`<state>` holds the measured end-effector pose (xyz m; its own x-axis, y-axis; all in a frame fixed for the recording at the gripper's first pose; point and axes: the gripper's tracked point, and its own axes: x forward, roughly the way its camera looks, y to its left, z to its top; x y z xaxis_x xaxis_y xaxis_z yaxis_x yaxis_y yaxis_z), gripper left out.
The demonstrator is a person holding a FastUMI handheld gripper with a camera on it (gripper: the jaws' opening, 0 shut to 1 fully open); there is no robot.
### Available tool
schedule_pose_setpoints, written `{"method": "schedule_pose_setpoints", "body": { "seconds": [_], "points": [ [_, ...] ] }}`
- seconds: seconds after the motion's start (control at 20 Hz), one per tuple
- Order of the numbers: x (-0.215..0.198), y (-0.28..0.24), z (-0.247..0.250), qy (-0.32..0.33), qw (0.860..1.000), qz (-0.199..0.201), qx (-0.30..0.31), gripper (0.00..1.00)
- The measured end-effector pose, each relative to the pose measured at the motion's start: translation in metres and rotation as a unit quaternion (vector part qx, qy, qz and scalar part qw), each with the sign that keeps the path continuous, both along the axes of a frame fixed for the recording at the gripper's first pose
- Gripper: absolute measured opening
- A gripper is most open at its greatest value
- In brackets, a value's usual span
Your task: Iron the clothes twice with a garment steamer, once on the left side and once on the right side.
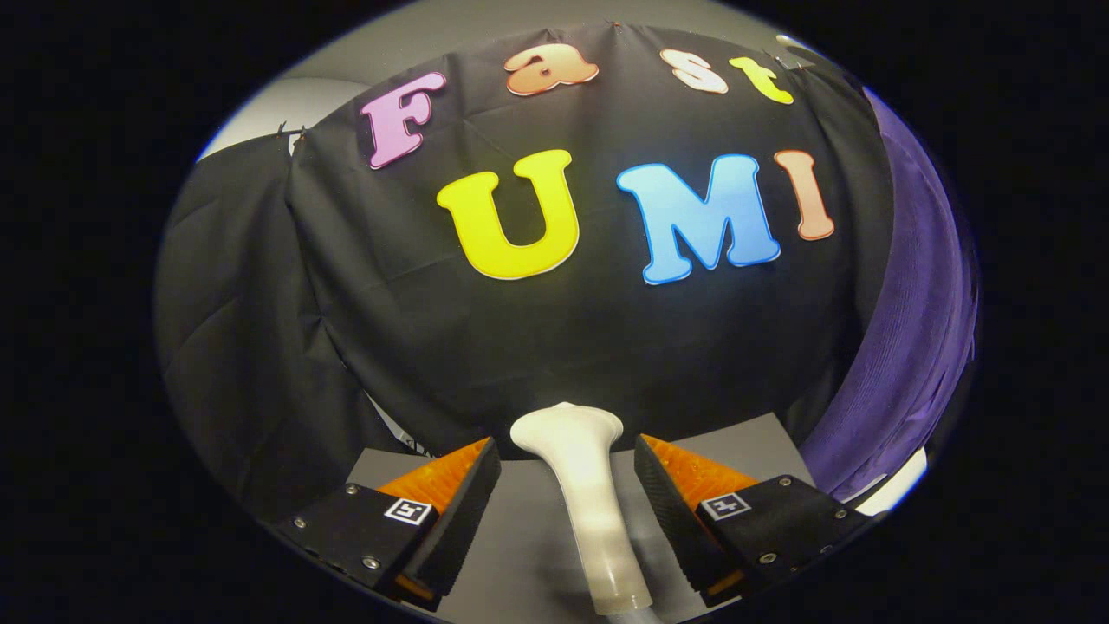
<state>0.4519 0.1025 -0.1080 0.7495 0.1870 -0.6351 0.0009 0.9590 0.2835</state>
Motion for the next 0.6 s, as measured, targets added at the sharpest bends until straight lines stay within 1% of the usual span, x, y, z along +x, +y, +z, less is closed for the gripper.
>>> {"method": "schedule_pose_setpoints", "body": {
  "seconds": [0.3, 0.6],
  "points": [
    [-0.003, -0.003, -0.041, 0.065, 0.998, -0.006, -0.009, 0.94],
    [-0.011, -0.003, -0.071, 0.111, 0.994, -0.008, -0.002, 0.82]
  ]
}}
